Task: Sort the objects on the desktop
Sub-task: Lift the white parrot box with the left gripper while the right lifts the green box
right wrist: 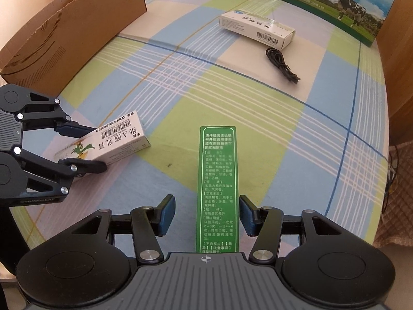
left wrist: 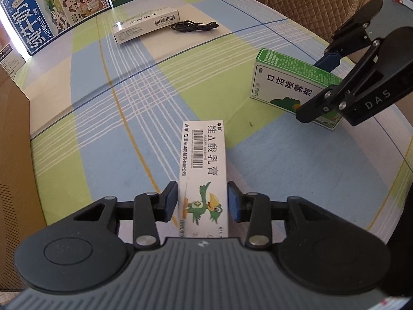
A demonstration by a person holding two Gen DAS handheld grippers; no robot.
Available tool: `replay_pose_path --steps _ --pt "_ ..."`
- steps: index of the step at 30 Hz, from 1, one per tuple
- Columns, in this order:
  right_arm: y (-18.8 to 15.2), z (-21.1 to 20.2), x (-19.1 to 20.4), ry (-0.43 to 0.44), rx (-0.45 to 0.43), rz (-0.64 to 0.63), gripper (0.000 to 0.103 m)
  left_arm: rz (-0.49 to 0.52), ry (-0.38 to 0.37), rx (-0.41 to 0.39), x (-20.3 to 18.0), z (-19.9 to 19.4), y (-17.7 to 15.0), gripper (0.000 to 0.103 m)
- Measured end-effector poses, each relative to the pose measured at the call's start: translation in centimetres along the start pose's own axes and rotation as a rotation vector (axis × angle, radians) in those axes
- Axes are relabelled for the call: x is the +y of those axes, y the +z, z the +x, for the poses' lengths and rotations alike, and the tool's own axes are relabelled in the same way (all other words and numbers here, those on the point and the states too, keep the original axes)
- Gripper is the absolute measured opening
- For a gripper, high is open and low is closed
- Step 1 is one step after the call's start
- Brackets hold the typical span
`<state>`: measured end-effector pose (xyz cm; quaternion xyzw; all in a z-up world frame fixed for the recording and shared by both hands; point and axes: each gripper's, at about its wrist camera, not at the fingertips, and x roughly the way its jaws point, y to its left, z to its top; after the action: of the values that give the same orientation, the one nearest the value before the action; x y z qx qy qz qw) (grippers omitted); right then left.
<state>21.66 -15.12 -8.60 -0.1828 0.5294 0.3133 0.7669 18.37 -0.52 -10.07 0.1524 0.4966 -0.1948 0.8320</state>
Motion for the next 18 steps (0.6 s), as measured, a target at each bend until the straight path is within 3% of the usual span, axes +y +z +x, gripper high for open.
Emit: replay_pose_path --steps 14,16,18 --pt "0.4 1.0 0.9 -0.044 0.036 -0.005 0.049 0.012 0.006 -0.01 -0.6 -0.5 -0.6 0.033" --pt "0.4 1.1 1.1 -0.057 0.042 -0.015 0.046 0.008 0.004 -0.012 -0.7 -0.6 -0.7 0.033" --pt "0.4 1.2 1.1 -0.069 0.047 -0.019 0.031 0.003 0.004 -0.014 -0.7 -0.6 -0.7 0.033"
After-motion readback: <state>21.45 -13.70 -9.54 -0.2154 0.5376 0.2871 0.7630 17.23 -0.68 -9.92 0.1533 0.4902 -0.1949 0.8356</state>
